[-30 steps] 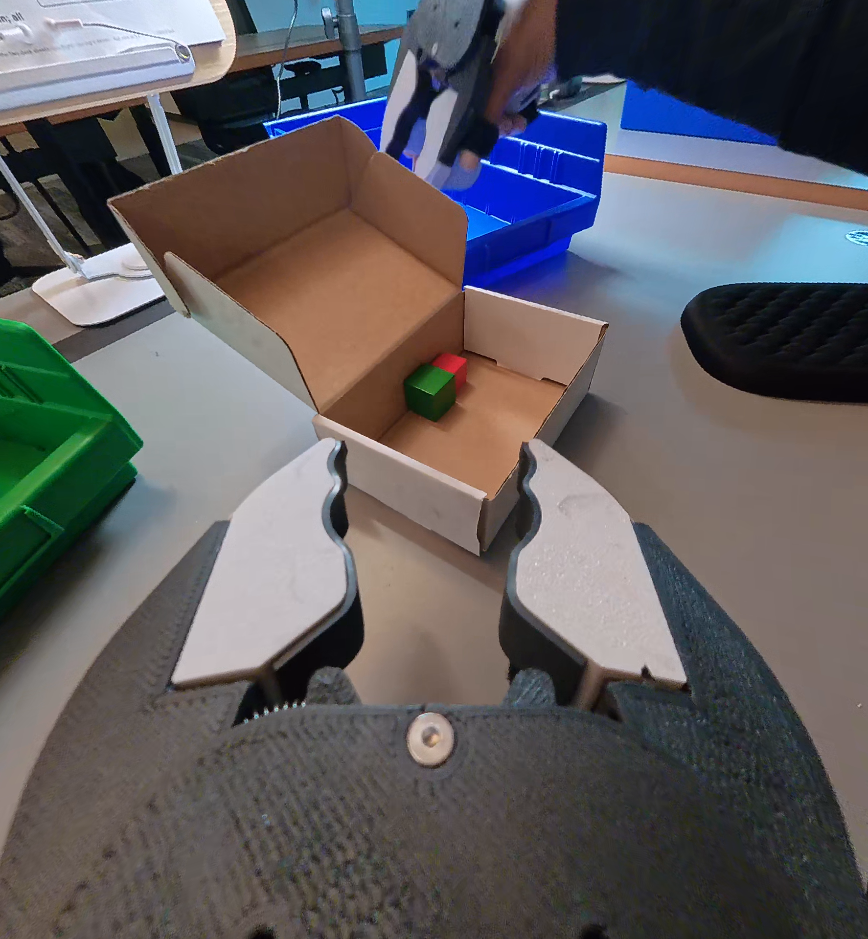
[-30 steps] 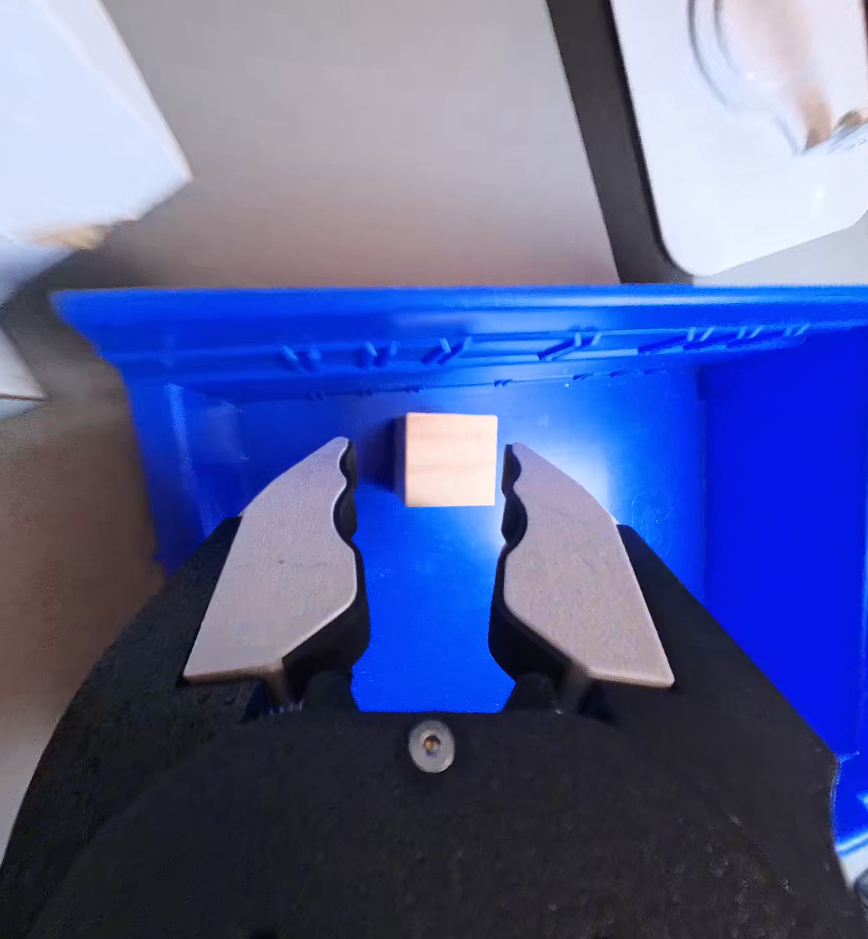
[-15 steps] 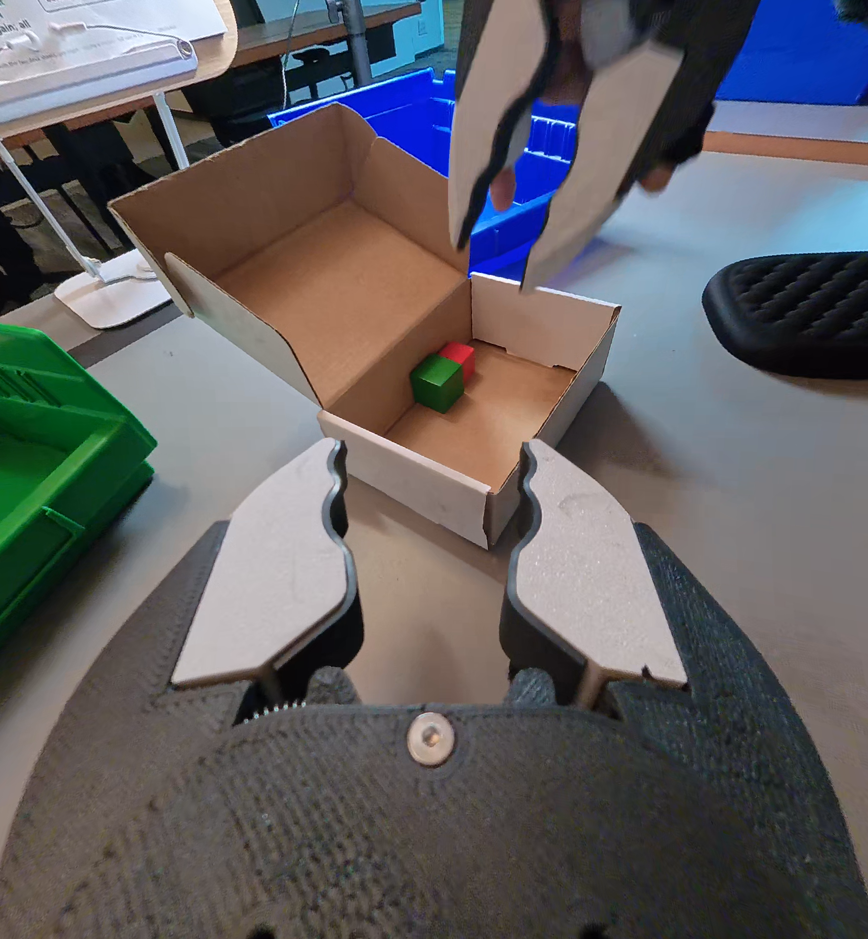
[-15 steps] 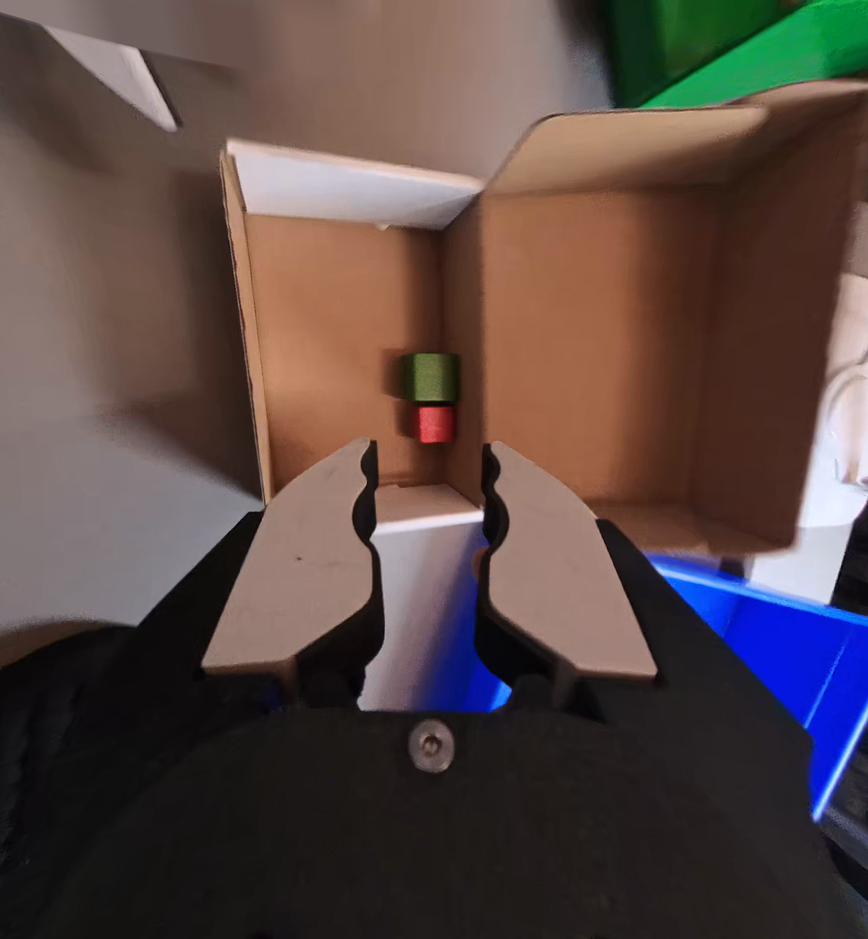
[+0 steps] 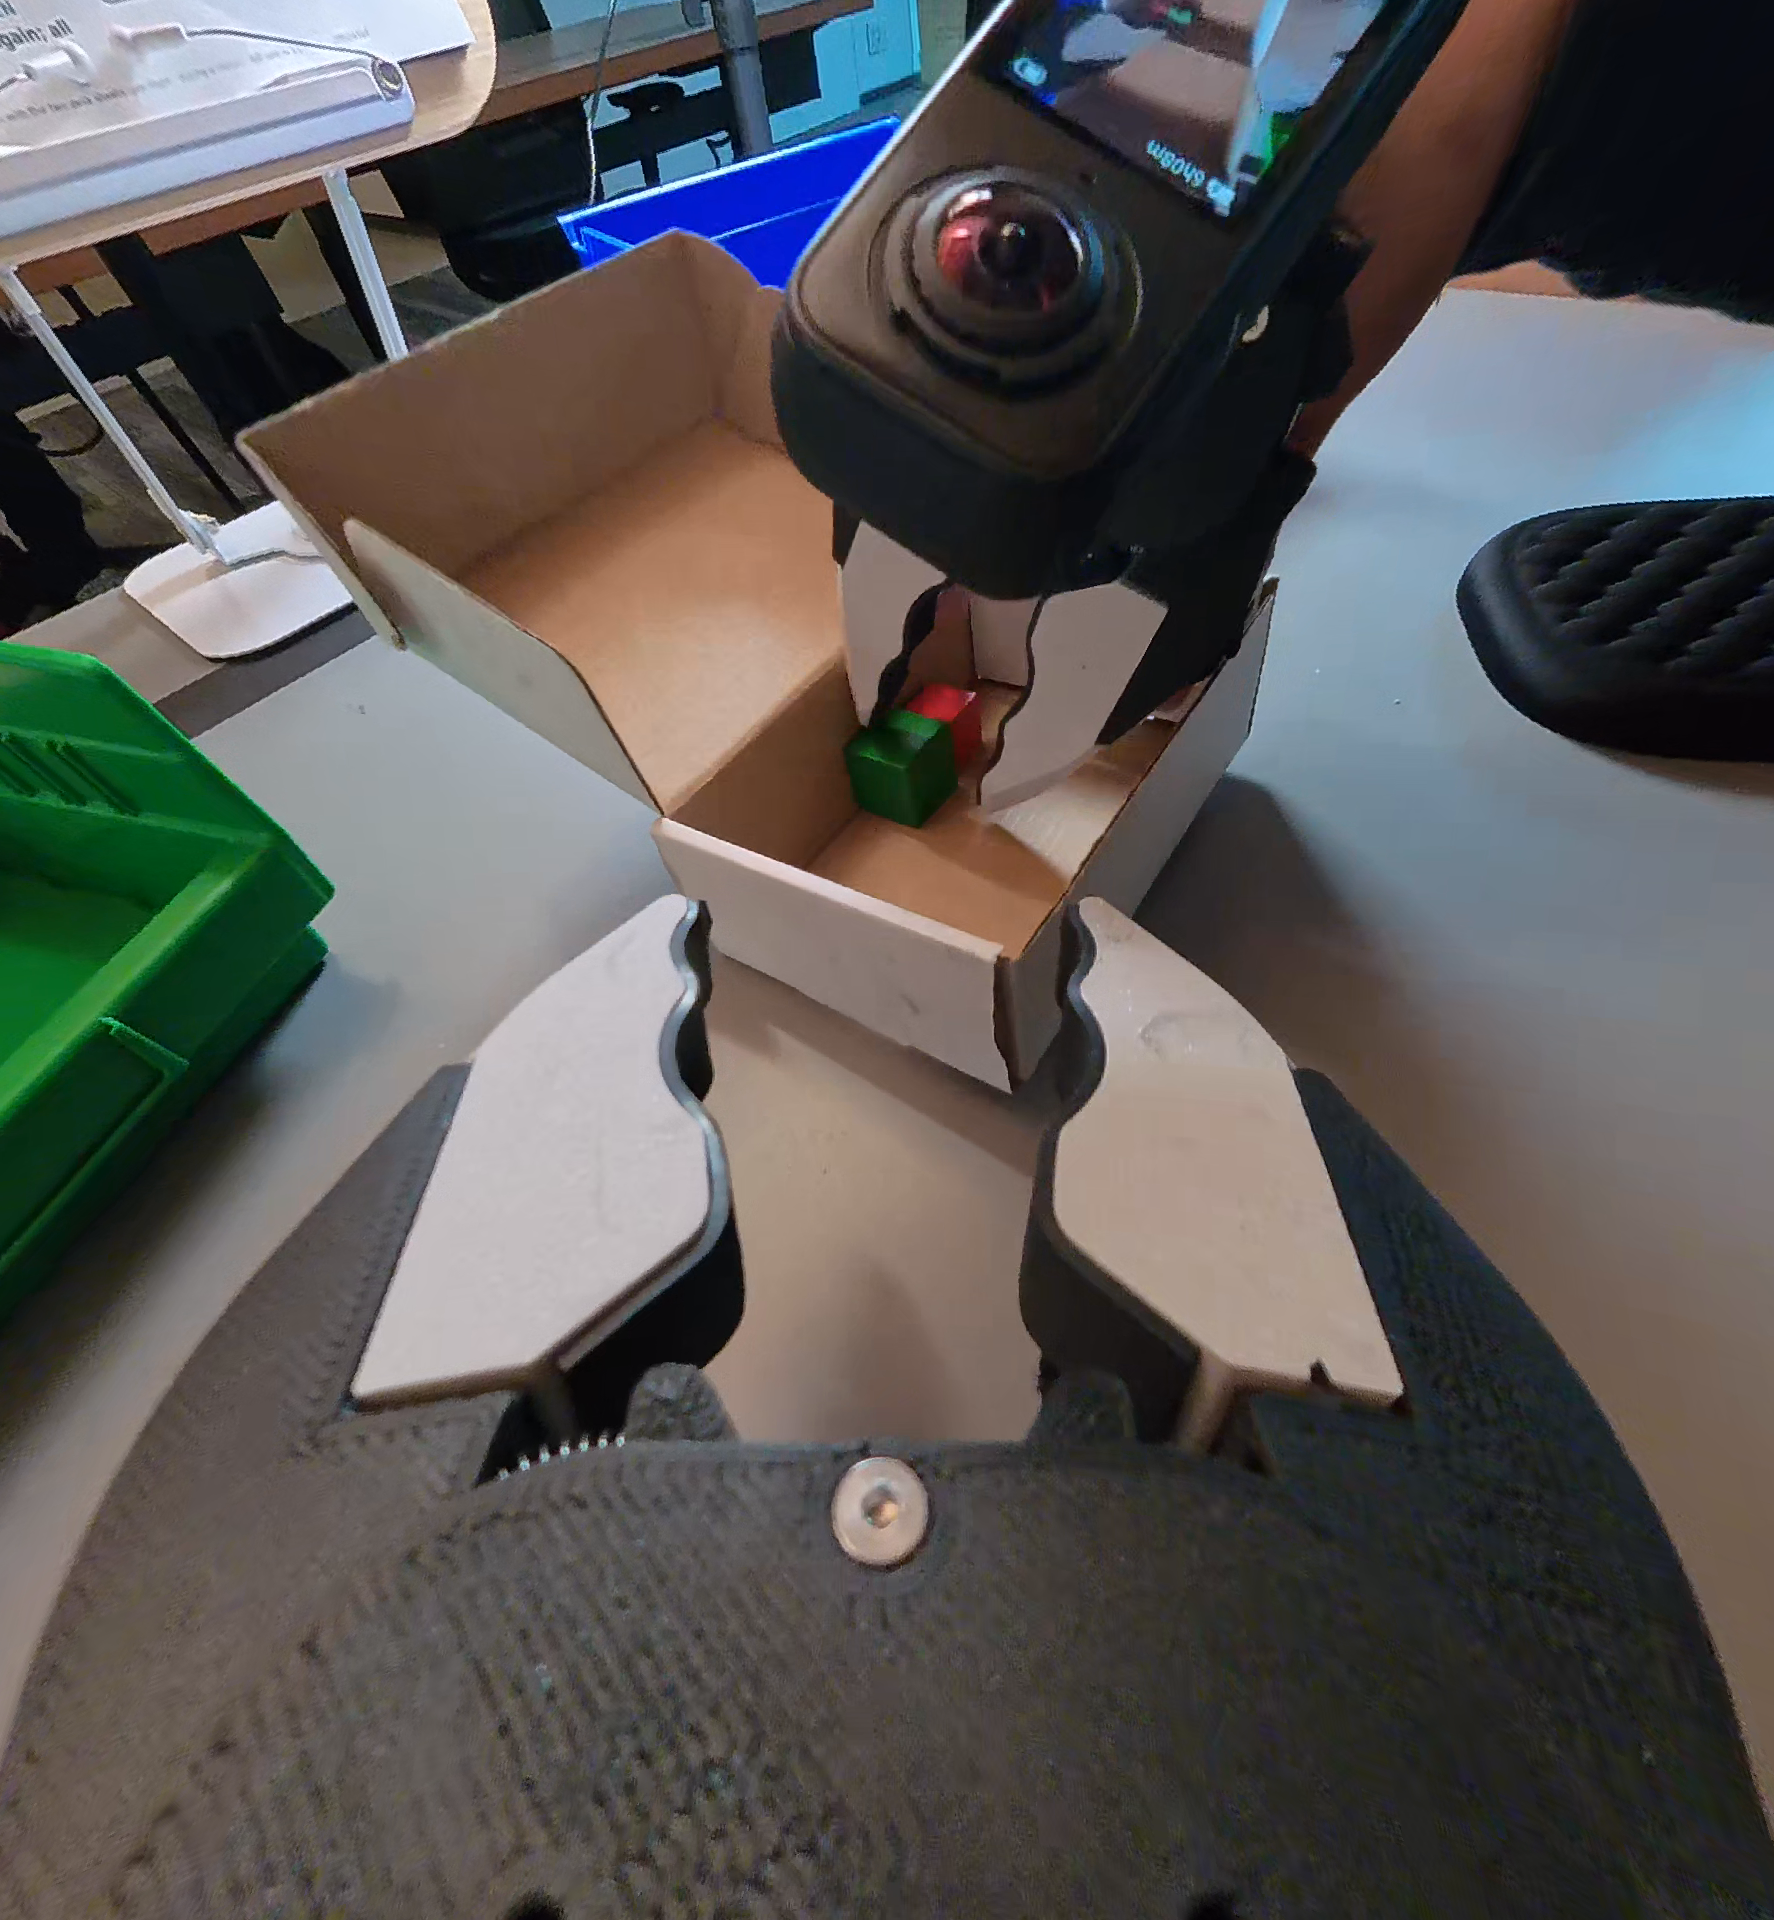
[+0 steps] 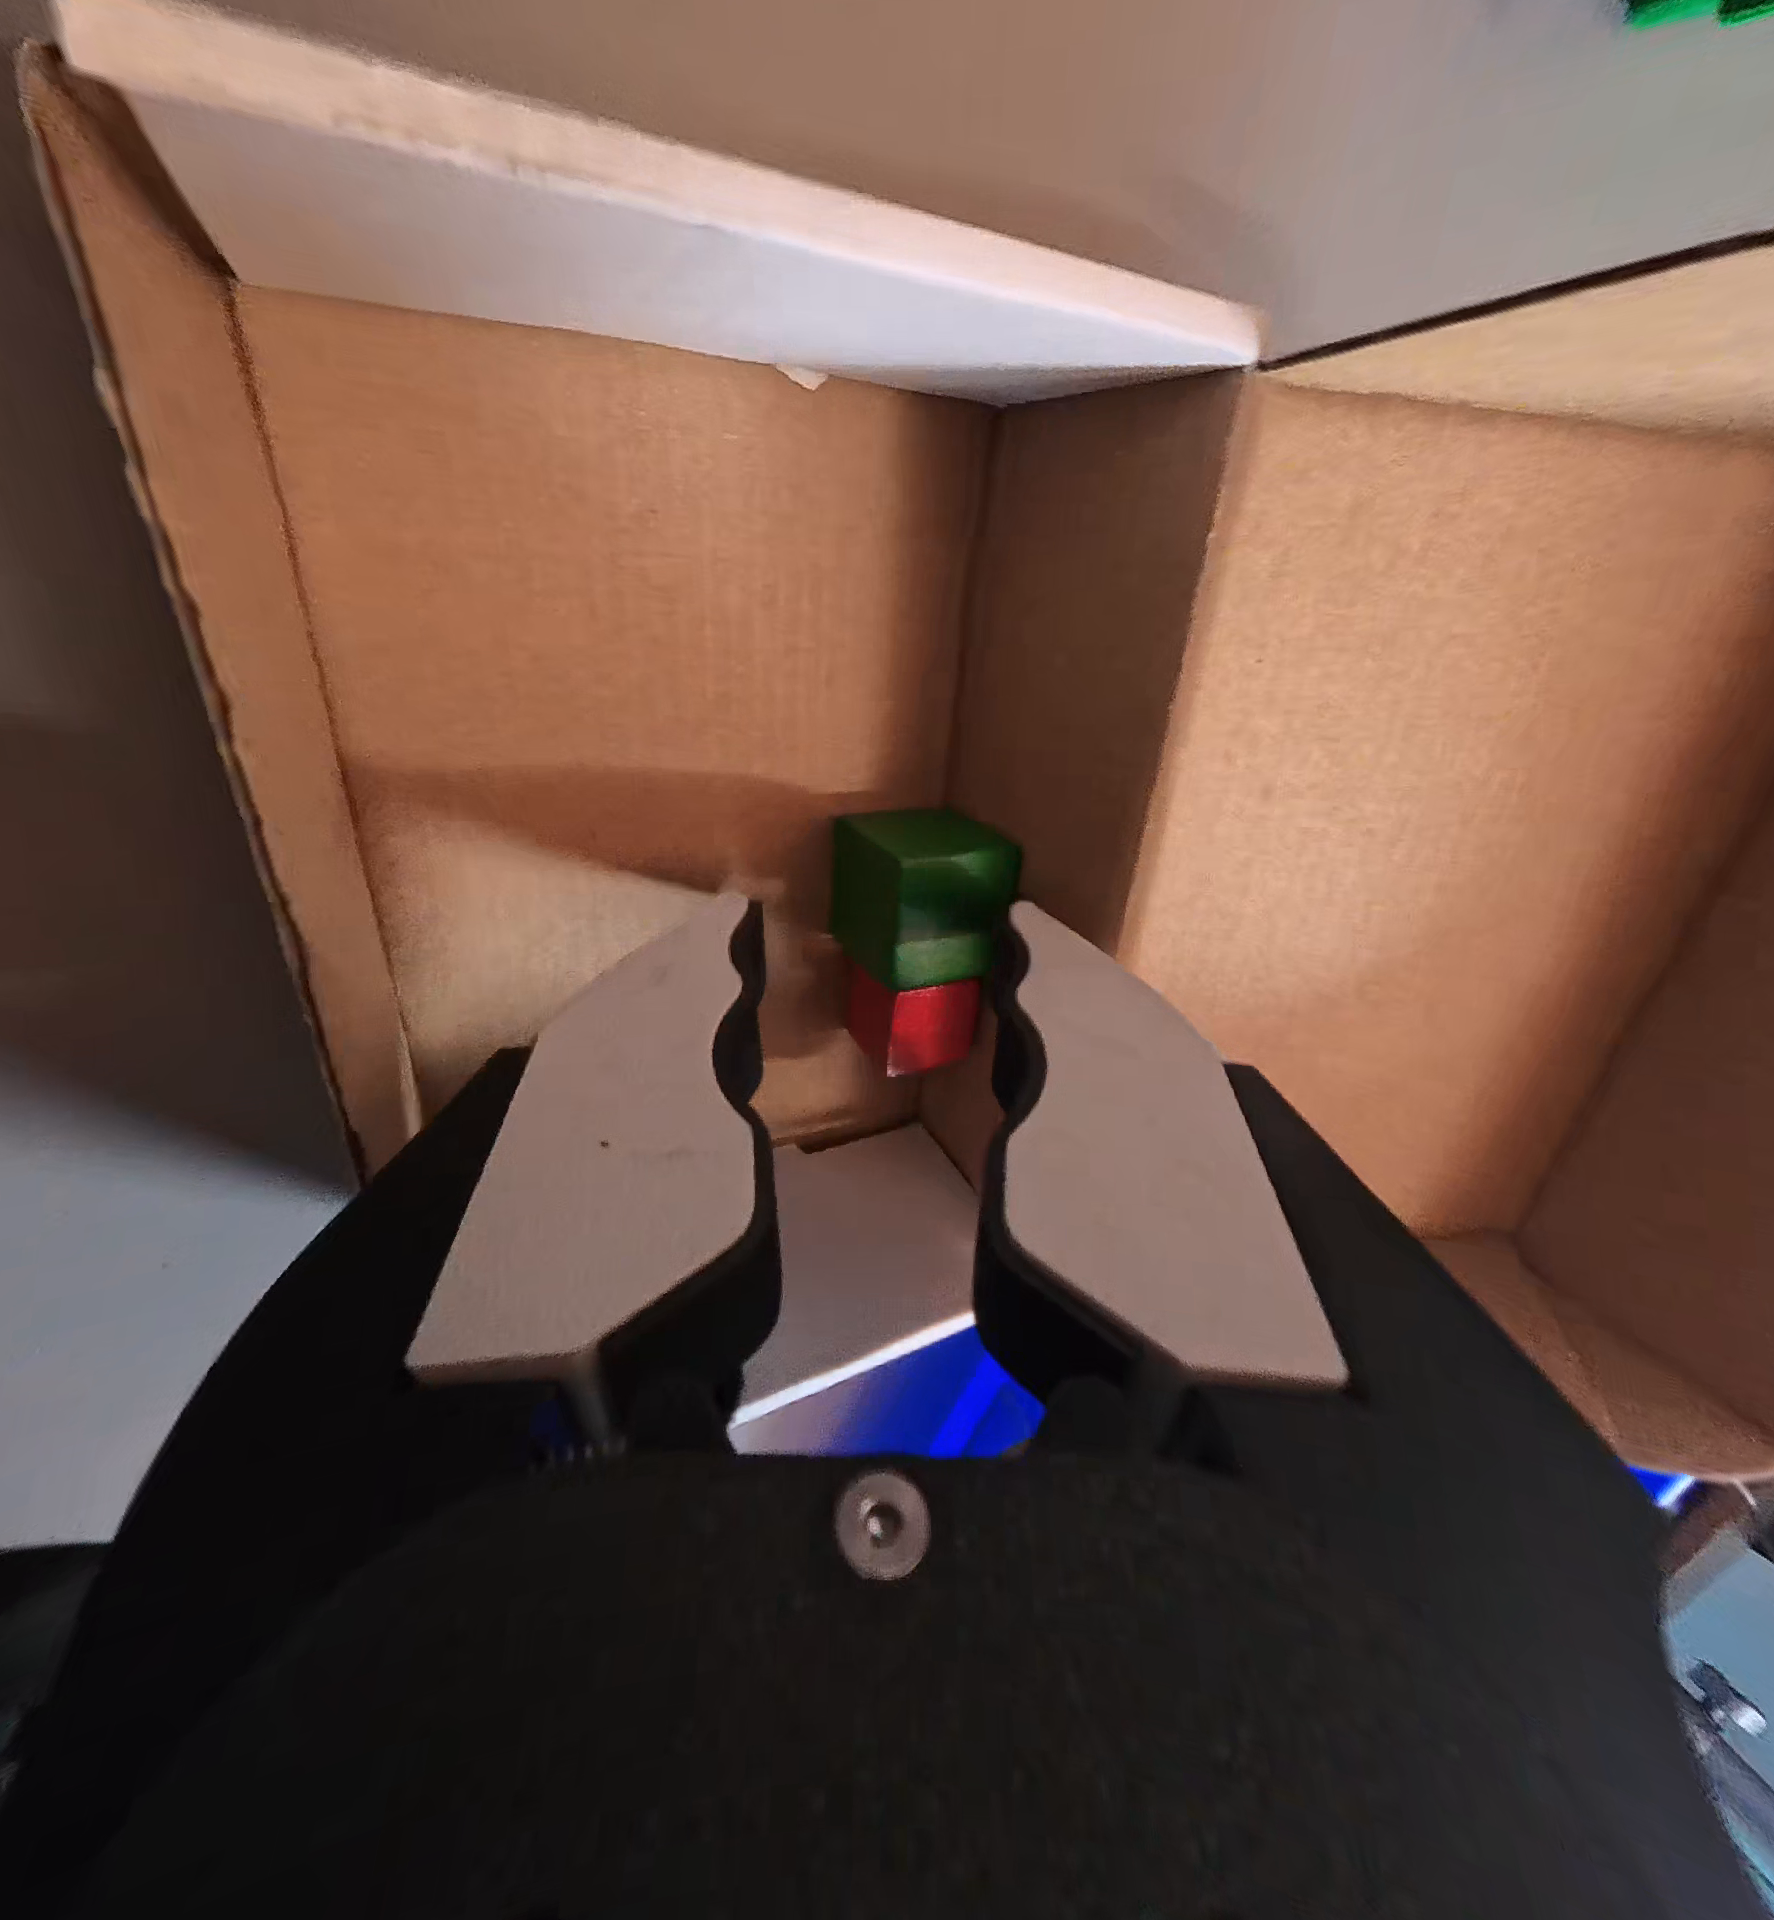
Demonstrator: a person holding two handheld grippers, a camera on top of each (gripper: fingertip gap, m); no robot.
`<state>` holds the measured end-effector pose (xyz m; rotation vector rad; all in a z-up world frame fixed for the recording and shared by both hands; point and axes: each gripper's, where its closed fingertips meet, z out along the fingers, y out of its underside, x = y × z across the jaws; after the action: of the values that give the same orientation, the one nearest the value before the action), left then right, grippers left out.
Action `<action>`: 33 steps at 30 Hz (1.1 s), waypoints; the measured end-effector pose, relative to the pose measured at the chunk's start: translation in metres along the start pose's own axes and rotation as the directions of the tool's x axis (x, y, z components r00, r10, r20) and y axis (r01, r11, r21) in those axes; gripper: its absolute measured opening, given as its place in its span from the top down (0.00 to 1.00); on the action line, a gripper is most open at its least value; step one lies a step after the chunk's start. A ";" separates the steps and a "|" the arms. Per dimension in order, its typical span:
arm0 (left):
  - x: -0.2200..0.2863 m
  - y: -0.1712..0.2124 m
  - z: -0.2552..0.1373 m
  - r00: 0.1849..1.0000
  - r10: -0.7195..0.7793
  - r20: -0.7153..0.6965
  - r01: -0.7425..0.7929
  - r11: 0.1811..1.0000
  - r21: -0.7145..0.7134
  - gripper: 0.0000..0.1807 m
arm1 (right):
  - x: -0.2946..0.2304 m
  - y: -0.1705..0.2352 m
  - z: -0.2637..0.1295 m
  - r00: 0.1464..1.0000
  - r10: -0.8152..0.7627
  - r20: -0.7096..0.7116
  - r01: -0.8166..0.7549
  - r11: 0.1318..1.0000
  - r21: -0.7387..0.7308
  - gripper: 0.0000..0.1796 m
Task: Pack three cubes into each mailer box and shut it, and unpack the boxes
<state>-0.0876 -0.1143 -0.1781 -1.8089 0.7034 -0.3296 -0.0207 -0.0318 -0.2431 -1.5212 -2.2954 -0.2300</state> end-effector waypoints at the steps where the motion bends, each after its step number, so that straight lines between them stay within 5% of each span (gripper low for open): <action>1: 0.000 0.000 0.000 1.000 -0.001 0.001 0.001 1.000 0.001 0.65 | 0.001 0.000 0.000 1.000 -0.004 -0.010 0.004 1.000 -0.001 0.78; 7: 0.000 0.001 0.000 1.000 0.003 -0.001 -0.003 1.000 -0.002 0.65 | 0.002 -0.007 -0.002 1.000 -0.003 -0.024 0.003 0.999 0.039 0.88; 24: -0.001 0.000 -0.001 1.000 0.009 0.002 -0.009 1.000 0.005 0.66 | -0.018 -0.016 -0.013 0.997 -0.014 0.077 0.003 0.990 0.139 0.94; 33: 0.000 0.001 -0.001 1.000 0.018 0.002 -0.018 1.000 0.001 0.66 | -0.010 -0.013 -0.008 0.997 0.016 0.077 -0.026 0.992 0.125 0.75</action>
<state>-0.0885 -0.1149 -0.1786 -1.8009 0.7176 -0.3165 -0.0270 -0.0479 -0.2387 -1.5131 -2.3029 -0.0211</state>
